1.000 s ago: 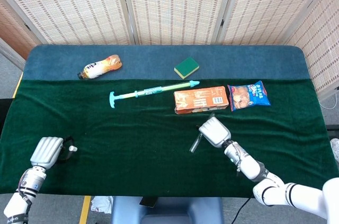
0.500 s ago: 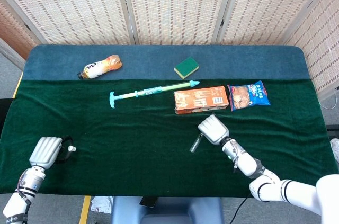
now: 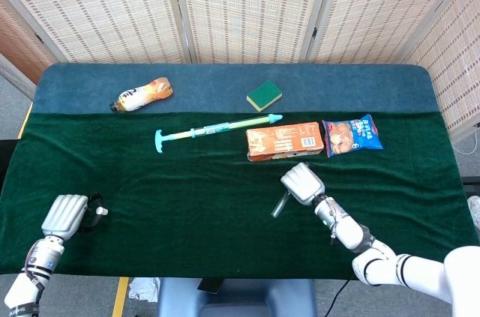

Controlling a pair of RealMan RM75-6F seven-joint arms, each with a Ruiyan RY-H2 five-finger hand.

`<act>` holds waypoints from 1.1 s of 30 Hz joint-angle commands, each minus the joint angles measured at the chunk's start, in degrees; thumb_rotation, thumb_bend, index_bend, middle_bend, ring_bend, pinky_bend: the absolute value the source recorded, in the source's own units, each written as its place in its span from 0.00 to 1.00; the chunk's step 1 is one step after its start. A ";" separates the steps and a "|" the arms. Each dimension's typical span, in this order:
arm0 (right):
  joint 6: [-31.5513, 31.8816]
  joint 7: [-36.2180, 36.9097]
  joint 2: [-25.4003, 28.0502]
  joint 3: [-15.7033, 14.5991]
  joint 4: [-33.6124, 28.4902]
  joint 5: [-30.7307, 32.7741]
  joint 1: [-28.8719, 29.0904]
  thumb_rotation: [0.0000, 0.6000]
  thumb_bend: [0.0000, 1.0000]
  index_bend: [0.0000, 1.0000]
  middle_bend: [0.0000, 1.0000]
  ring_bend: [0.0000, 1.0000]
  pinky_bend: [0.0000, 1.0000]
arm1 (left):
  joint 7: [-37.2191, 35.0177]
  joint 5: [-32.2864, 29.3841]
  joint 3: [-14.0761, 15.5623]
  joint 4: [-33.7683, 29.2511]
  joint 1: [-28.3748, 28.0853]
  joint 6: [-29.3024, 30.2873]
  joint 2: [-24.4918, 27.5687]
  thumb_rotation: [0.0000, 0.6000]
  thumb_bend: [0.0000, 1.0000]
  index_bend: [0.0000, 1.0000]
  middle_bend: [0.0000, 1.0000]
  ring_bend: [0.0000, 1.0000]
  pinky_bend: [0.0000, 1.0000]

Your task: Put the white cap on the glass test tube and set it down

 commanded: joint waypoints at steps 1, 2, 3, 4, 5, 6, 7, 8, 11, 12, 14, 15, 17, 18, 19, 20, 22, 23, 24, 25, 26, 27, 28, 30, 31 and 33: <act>-0.08 0.00 -0.16 -0.11 0.24 0.13 0.10 0.99 0.39 0.51 0.86 0.94 1.00 | 0.01 0.00 0.02 0.01 0.04 0.01 0.02 1.00 0.45 0.53 0.99 0.92 0.87; -0.16 -0.06 -0.26 -0.19 0.40 0.24 0.16 0.99 0.39 0.51 0.86 0.94 1.00 | 0.00 0.01 0.03 0.01 0.06 0.03 0.02 1.00 0.45 0.53 0.99 0.92 0.87; -0.20 -0.06 -0.35 -0.23 0.51 0.30 0.19 0.99 0.39 0.51 0.86 0.94 1.00 | -0.04 0.03 0.04 0.01 0.09 0.04 0.01 1.00 0.45 0.53 0.99 0.92 0.87; -0.22 -0.03 -0.42 -0.25 0.58 0.38 0.23 0.99 0.39 0.52 0.86 0.94 1.00 | -0.07 0.04 0.04 0.02 0.09 0.03 0.01 1.00 0.45 0.53 0.99 0.92 0.87; -0.20 0.01 -0.48 -0.26 0.62 0.47 0.27 0.99 0.39 0.52 0.86 0.94 1.00 | -0.07 0.05 0.07 0.04 0.10 -0.02 0.01 1.00 0.45 0.53 0.99 0.92 0.87; -0.16 0.05 -0.52 -0.26 0.64 0.51 0.29 0.99 0.39 0.53 0.86 0.94 1.00 | -0.08 0.05 0.09 0.07 0.10 -0.06 0.02 1.00 0.45 0.53 0.99 0.92 0.87; -0.15 0.08 -0.53 -0.28 0.63 0.56 0.31 0.99 0.39 0.53 0.86 0.94 1.00 | -0.12 0.06 0.10 0.08 0.10 -0.10 0.04 1.00 0.45 0.53 0.99 0.92 0.87; -0.14 0.12 -0.52 -0.29 0.61 0.66 0.34 0.99 0.40 0.54 0.86 0.95 1.00 | -0.24 0.07 0.12 0.09 0.11 -0.15 0.06 1.00 0.45 0.53 0.99 0.92 0.87; -0.12 0.25 -0.42 -0.26 0.52 0.91 0.43 0.98 0.46 0.57 0.86 0.95 1.00 | -0.40 0.20 0.15 0.22 0.13 -0.17 0.06 1.00 0.45 0.53 0.99 0.92 0.87; -0.13 0.31 -0.33 -0.24 0.44 1.01 0.45 0.98 0.49 0.59 0.87 0.95 1.00 | -0.43 0.25 0.16 0.24 0.12 -0.18 0.07 1.00 0.45 0.53 0.99 0.92 0.87; 0.09 0.38 -0.03 -0.15 0.11 1.12 0.47 0.98 0.54 0.61 0.87 0.96 1.00 | -0.55 0.37 0.16 0.22 0.15 -0.09 0.09 1.00 0.45 0.53 0.99 0.92 0.87; 0.19 0.43 0.15 -0.12 -0.10 1.16 0.46 0.98 0.56 0.62 0.87 0.96 1.00 | -0.58 0.44 0.16 0.22 0.16 -0.05 0.09 1.00 0.45 0.53 0.99 0.92 0.87; 0.48 0.65 0.72 0.01 -0.81 1.21 0.44 0.98 0.61 0.65 0.88 0.96 1.00 | -0.65 0.58 0.13 0.15 0.14 0.00 0.16 1.00 0.45 0.53 0.99 0.92 0.87; 0.68 0.77 1.05 0.07 -1.24 1.20 0.41 0.98 0.62 0.66 0.88 0.96 1.00 | -0.71 0.66 0.11 0.09 0.14 0.06 0.19 1.00 0.45 0.53 0.99 0.92 0.87; 0.97 0.91 1.42 0.17 -1.75 1.16 0.36 0.98 0.64 0.67 0.88 0.97 1.00 | -0.83 0.76 0.07 0.03 0.14 0.16 0.22 1.00 0.45 0.53 0.99 0.92 0.87; 1.40 1.19 1.98 0.30 -2.55 1.11 0.24 0.99 0.66 0.69 0.88 0.97 1.00 | -0.99 0.96 -0.02 -0.04 0.13 0.35 0.26 1.00 0.45 0.53 0.99 0.92 0.87; 2.12 1.80 2.97 0.47 -4.04 0.98 -0.03 0.99 0.68 0.72 0.89 0.98 1.00 | -1.38 1.35 -0.18 -0.12 0.10 0.73 0.31 1.00 0.45 0.53 0.99 0.92 0.87; 2.60 2.40 3.75 0.58 -5.20 0.94 -0.28 0.99 0.70 0.74 0.90 0.98 1.00 | -1.77 1.65 -0.33 -0.23 0.05 0.97 0.39 1.00 0.45 0.53 0.99 0.92 0.87; 2.95 3.03 4.38 0.68 -6.17 0.95 -0.52 0.98 0.71 0.76 0.90 0.99 1.00 | -2.20 1.90 -0.47 -0.36 -0.01 1.15 0.49 1.00 0.45 0.53 0.99 0.92 0.87; 3.22 3.67 4.99 0.71 -7.06 0.92 -0.74 0.99 0.72 0.78 0.91 0.99 1.00 | -2.72 2.13 -0.62 -0.57 -0.07 1.32 0.63 1.00 0.45 0.53 0.99 0.92 0.87; 3.74 4.94 5.88 0.89 -8.45 1.04 -1.18 0.99 0.74 0.80 0.91 0.99 1.00 | -3.46 2.53 -0.83 -0.91 -0.16 1.58 0.88 1.00 0.45 0.53 0.99 0.92 0.87; 4.10 5.91 6.55 0.97 -9.45 1.10 -1.54 0.99 0.75 0.81 0.92 1.00 1.00 | -4.07 2.89 -1.00 -1.20 -0.22 1.85 1.05 1.00 0.45 0.53 0.99 0.92 0.87; 4.43 6.94 7.15 1.06 -10.38 1.19 -1.88 0.99 0.76 0.83 0.92 1.00 1.00 | -4.71 3.29 -1.18 -1.50 -0.29 2.16 1.21 1.00 0.45 0.53 0.99 0.92 0.87; 5.17 9.51 8.23 1.36 -12.39 1.54 -2.70 0.99 0.77 0.85 0.93 1.00 1.00 | -6.34 4.28 -1.62 -2.25 -0.59 2.71 1.52 1.00 0.45 0.53 0.99 0.92 0.87; 5.54 10.53 8.53 1.49 -13.10 1.70 -3.06 0.99 0.78 0.86 0.93 1.00 1.00 | -7.17 4.70 -1.80 -2.64 -0.76 2.85 1.66 1.00 0.45 0.53 0.99 0.92 0.87; 7.05 12.29 8.47 1.85 -14.16 1.94 -3.98 1.00 0.79 0.87 0.94 1.00 1.00 | -9.06 5.64 -2.19 -3.71 -1.28 2.90 2.07 1.00 0.45 0.53 0.99 0.92 0.87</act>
